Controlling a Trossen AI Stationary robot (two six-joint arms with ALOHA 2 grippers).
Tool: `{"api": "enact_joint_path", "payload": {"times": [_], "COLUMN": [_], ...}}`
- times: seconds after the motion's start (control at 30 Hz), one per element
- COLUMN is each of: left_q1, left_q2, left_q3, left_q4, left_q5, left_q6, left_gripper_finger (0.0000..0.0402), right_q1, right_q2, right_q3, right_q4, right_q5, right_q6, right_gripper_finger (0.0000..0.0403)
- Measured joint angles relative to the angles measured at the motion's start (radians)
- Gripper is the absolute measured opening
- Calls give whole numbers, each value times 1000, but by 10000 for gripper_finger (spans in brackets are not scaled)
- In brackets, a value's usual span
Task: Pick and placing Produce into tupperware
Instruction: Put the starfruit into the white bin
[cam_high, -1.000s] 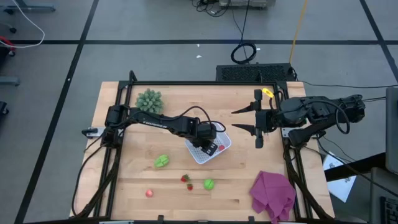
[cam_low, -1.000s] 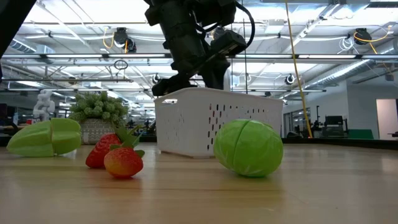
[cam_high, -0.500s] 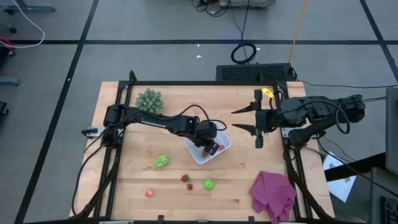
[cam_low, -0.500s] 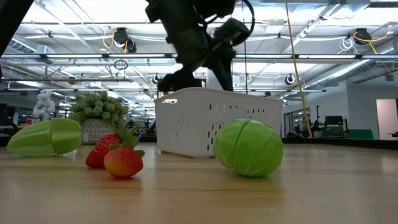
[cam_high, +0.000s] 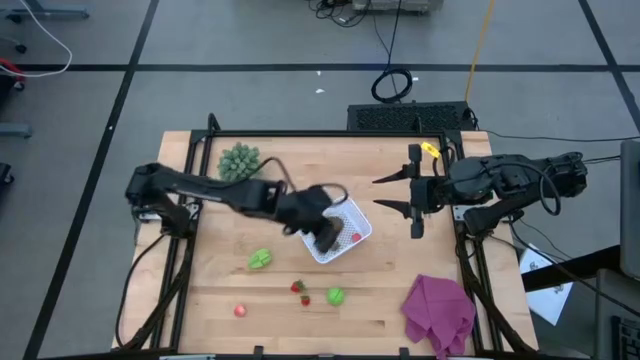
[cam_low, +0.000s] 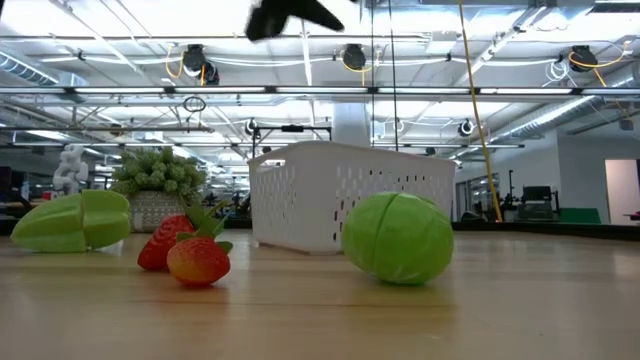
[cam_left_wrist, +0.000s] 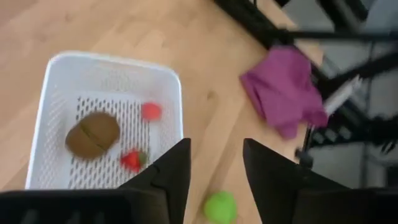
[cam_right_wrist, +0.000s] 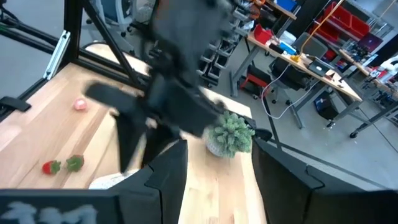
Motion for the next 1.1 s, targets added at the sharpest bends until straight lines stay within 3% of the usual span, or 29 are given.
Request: {"api": "enact_joint_path", "payload": {"times": [0.17, 0.3, 0.6, 0.7, 1.1], "left_q1": [-140, -235, -365, -374, -367], "left_q2": [-12, 5, 81, 95, 142], "left_q3": [-2, -7, -11, -10, -10], "left_q4": [-121, -239, -678, -745, -717], "left_q5": [-131, -192, -217, -216, -199], "left_q6": [5, -144, -465, -507, -452], "left_gripper_finger": [134, 126, 103, 98, 97], "right_q1": [0, 0, 0, 0, 0], "right_q2": [0, 0, 0, 0, 1], "right_q3": [0, 0, 0, 0, 0], "right_q4": [-16, -16, -16, -15, -15], "right_q5": [0, 0, 0, 0, 0], "right_q6": [1, 8, 53, 54, 64], "right_gripper_finger": [171, 171, 171, 171, 171]}}
